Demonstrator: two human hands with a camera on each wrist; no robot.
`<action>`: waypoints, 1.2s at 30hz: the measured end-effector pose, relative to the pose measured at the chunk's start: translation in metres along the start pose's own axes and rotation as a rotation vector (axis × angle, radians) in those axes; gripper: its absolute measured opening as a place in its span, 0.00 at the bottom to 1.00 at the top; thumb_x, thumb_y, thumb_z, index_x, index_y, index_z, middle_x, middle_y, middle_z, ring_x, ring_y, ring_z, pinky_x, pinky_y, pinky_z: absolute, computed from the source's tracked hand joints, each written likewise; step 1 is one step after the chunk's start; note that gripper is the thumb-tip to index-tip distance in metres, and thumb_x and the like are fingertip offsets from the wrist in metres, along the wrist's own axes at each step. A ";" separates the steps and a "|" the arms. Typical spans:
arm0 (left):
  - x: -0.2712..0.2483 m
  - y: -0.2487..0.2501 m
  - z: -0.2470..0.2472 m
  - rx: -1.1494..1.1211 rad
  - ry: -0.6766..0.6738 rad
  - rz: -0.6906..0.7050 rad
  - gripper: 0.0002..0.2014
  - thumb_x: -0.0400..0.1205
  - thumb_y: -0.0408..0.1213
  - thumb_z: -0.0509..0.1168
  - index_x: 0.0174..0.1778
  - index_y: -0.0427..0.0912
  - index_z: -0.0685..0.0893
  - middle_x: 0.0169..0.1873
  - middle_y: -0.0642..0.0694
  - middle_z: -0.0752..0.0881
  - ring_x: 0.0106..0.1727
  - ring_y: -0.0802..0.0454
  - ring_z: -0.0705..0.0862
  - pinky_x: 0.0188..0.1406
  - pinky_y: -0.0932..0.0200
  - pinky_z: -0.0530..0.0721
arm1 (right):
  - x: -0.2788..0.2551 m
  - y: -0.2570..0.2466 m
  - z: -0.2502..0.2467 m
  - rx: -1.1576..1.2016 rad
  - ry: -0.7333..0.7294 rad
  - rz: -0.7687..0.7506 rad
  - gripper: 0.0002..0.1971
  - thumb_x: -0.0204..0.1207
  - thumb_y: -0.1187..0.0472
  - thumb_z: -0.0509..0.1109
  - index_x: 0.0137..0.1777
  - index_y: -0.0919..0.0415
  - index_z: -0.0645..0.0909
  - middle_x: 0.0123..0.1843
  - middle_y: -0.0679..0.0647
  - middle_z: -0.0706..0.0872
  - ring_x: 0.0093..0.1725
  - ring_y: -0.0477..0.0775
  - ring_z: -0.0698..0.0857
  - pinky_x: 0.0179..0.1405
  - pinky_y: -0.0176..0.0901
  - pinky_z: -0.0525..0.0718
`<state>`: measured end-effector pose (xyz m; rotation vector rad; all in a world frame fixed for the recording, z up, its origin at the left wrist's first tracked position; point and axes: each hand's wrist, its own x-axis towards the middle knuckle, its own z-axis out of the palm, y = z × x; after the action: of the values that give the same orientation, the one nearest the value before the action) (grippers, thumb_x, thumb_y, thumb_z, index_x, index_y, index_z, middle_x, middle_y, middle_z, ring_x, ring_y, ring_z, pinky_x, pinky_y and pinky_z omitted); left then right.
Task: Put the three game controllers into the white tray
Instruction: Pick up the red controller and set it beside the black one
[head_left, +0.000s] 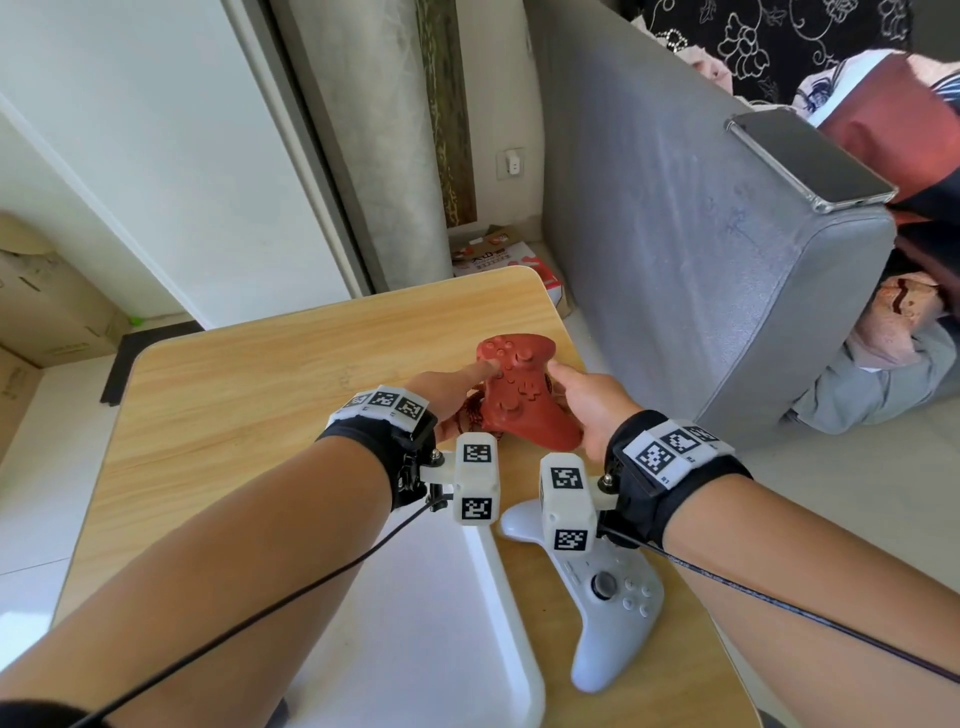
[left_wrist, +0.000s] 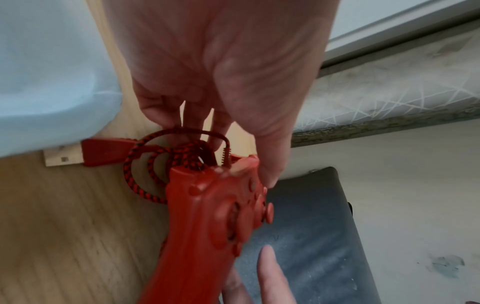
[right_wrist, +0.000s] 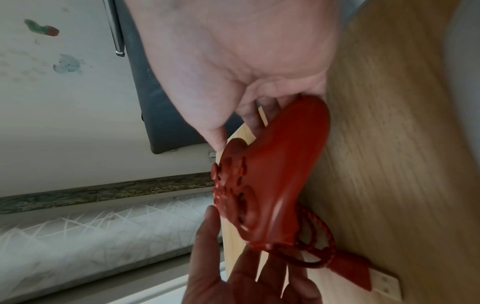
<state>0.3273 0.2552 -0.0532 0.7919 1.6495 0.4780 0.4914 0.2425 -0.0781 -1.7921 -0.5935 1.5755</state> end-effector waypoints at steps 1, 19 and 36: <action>-0.002 0.002 0.002 0.000 -0.013 -0.008 0.39 0.61 0.62 0.79 0.57 0.34 0.86 0.42 0.38 0.93 0.40 0.44 0.89 0.58 0.42 0.88 | 0.001 0.000 0.000 -0.014 -0.004 0.002 0.33 0.66 0.36 0.71 0.64 0.59 0.80 0.63 0.61 0.86 0.60 0.66 0.86 0.64 0.65 0.82; -0.052 -0.013 -0.018 -0.193 -0.081 0.186 0.14 0.81 0.48 0.70 0.48 0.38 0.84 0.26 0.47 0.87 0.19 0.56 0.84 0.16 0.67 0.81 | -0.063 0.001 0.007 -0.024 -0.111 -0.193 0.09 0.80 0.47 0.66 0.46 0.50 0.82 0.55 0.56 0.88 0.55 0.58 0.87 0.60 0.52 0.84; -0.119 -0.141 -0.104 -0.342 -0.065 0.188 0.29 0.74 0.50 0.75 0.67 0.38 0.82 0.54 0.35 0.92 0.52 0.40 0.91 0.44 0.51 0.88 | -0.152 0.093 0.085 -0.115 -0.306 -0.220 0.11 0.79 0.47 0.67 0.55 0.51 0.84 0.57 0.59 0.89 0.56 0.59 0.88 0.61 0.54 0.84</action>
<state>0.2032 0.0841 -0.0448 0.6994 1.3890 0.8338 0.3738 0.0872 -0.0479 -1.5134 -1.0071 1.6996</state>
